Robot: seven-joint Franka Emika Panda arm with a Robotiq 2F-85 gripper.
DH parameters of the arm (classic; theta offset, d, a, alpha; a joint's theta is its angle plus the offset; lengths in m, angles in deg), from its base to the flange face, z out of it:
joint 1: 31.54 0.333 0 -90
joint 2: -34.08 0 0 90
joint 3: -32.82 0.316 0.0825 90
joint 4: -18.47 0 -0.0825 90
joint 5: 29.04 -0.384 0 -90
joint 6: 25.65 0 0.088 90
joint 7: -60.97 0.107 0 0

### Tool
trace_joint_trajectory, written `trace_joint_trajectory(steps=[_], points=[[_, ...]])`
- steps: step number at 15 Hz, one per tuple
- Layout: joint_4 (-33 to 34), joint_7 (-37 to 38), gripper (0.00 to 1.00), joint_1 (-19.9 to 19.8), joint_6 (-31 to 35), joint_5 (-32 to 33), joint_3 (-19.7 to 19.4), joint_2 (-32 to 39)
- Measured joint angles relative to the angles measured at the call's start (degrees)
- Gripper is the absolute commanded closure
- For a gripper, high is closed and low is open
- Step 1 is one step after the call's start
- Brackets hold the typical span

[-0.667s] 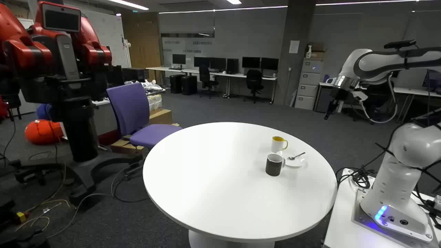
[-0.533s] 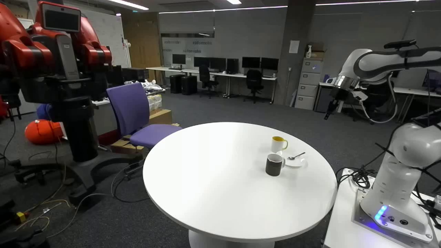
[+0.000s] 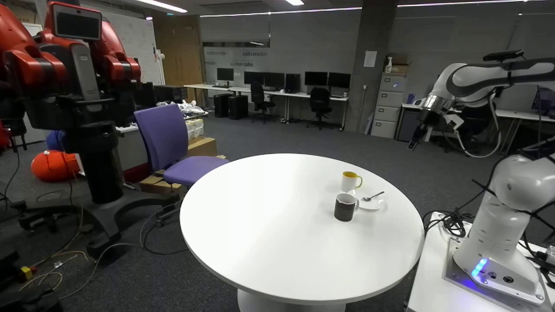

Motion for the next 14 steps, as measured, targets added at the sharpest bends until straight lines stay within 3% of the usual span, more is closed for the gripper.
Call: trace_joint_trajectory(steps=[8,14], points=[[7.38,-10.84,0.00,-1.40,-1.95,-0.59,-18.02,5.48],[14.75,-18.42,0.00,2.33,-4.38,-5.05,-30.43,13.98]])
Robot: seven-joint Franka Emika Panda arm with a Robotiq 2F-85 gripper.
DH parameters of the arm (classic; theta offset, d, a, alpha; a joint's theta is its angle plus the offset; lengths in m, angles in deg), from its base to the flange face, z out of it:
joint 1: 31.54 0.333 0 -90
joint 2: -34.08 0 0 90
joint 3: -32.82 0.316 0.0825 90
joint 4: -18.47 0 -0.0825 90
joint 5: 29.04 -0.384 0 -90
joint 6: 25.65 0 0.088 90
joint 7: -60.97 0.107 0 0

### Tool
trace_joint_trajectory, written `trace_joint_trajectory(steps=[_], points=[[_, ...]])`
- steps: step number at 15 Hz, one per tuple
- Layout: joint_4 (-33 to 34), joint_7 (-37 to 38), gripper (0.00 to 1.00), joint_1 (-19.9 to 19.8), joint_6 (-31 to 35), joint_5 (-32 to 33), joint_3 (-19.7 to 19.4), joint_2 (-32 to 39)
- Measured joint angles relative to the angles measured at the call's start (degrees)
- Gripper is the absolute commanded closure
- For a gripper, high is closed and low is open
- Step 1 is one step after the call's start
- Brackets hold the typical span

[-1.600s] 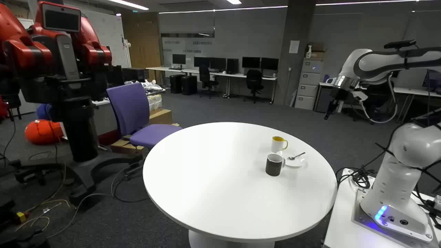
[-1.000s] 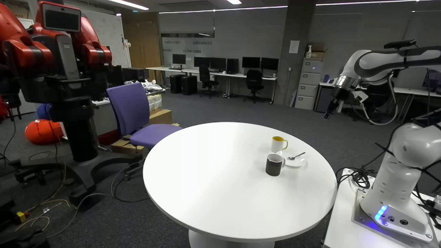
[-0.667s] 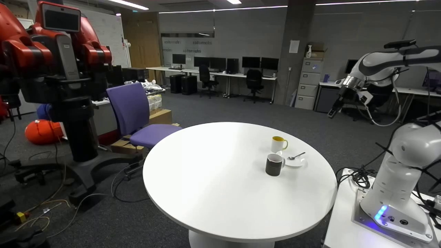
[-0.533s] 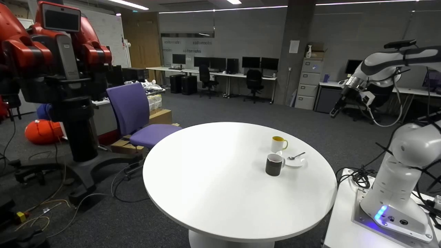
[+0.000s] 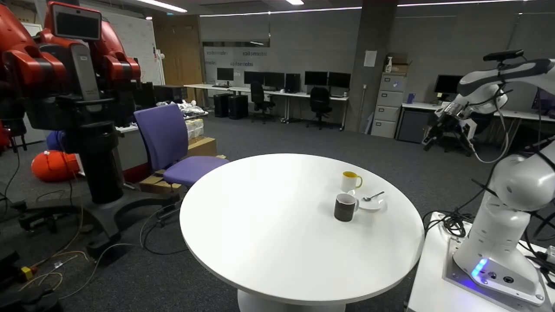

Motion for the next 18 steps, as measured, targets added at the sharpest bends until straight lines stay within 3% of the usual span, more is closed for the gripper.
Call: trace_joint_trajectory(steps=[9,16,18], points=[[7.14,-13.94,0.00,10.18,-3.77,-7.69,-20.36,11.52],[11.61,-14.53,0.00,26.29,-3.69,-8.77,-40.26,13.14],[12.68,-12.77,0.00,30.19,-3.08,-6.61,-43.66,11.28]])
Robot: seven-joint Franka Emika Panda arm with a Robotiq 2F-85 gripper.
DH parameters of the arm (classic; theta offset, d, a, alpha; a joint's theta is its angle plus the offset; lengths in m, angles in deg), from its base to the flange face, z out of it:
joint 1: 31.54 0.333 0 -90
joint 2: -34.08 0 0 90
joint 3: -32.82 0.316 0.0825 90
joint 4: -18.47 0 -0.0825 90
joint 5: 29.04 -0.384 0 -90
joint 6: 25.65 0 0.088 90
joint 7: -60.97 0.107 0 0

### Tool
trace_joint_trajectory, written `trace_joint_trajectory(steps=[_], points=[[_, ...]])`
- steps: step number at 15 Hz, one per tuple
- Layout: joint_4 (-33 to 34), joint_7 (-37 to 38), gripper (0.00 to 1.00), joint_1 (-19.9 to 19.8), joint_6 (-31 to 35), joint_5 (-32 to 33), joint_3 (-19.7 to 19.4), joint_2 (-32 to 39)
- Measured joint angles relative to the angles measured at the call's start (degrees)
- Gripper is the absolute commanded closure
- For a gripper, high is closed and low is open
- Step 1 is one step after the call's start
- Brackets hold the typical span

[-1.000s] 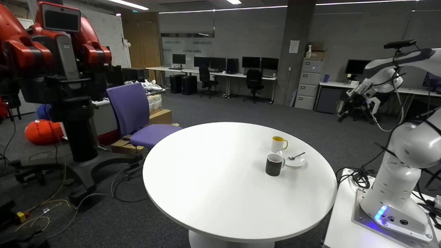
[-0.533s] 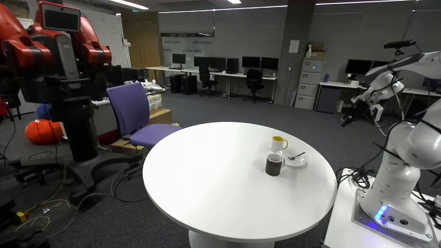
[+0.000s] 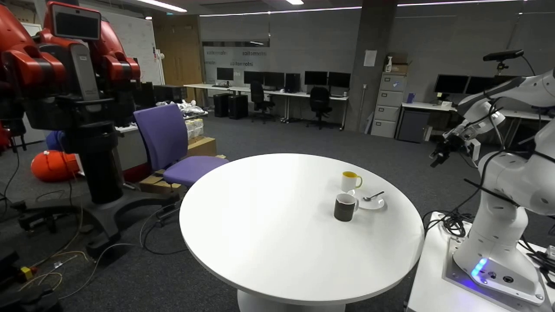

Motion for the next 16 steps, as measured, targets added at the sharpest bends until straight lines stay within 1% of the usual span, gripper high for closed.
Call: trace_joint_trajectory(steps=[3,8,12,16], points=[[2.06,4.25,0.00,4.20,0.70,3.72,-2.36,-4.66],[6.70,10.23,0.00,9.97,0.75,8.81,-4.91,-12.29],[9.42,14.48,0.00,13.53,0.75,12.54,-5.83,-17.46],[11.86,18.07,0.00,16.07,0.75,15.46,-5.87,-21.17]])
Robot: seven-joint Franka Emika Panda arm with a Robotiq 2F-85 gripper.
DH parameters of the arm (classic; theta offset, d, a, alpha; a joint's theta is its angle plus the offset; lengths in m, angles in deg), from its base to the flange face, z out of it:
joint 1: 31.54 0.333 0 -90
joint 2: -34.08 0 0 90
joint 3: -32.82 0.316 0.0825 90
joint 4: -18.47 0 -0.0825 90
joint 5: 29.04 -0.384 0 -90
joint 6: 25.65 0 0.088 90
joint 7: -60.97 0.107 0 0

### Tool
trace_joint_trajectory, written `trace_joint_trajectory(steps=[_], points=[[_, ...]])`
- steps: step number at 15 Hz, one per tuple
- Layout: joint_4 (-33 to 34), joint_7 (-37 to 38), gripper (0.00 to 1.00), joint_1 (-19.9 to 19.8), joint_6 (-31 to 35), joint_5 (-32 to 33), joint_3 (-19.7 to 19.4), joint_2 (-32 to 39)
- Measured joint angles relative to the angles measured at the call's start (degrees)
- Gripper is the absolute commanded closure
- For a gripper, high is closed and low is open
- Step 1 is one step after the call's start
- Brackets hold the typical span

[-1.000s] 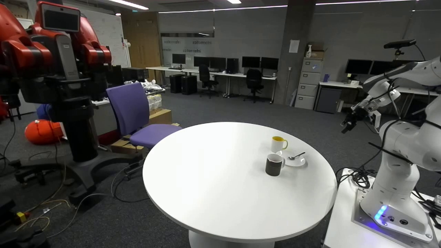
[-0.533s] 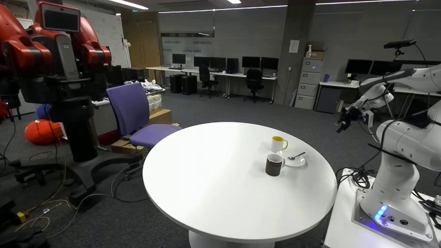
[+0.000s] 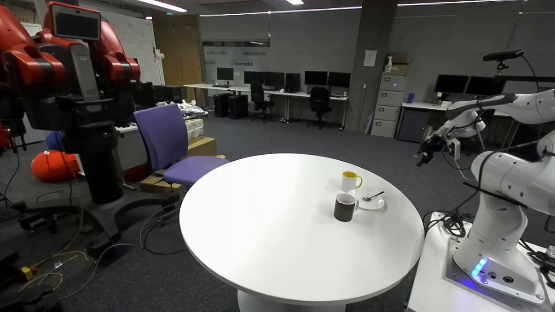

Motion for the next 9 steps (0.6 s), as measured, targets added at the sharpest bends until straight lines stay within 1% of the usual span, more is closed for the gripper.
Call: trace_joint_trajectory(steps=[4,9], points=[[1.87,3.09,0.00,1.23,0.00,2.45,-0.02,-2.18],[2.20,3.38,0.00,1.29,0.00,2.83,-0.02,-2.82]])
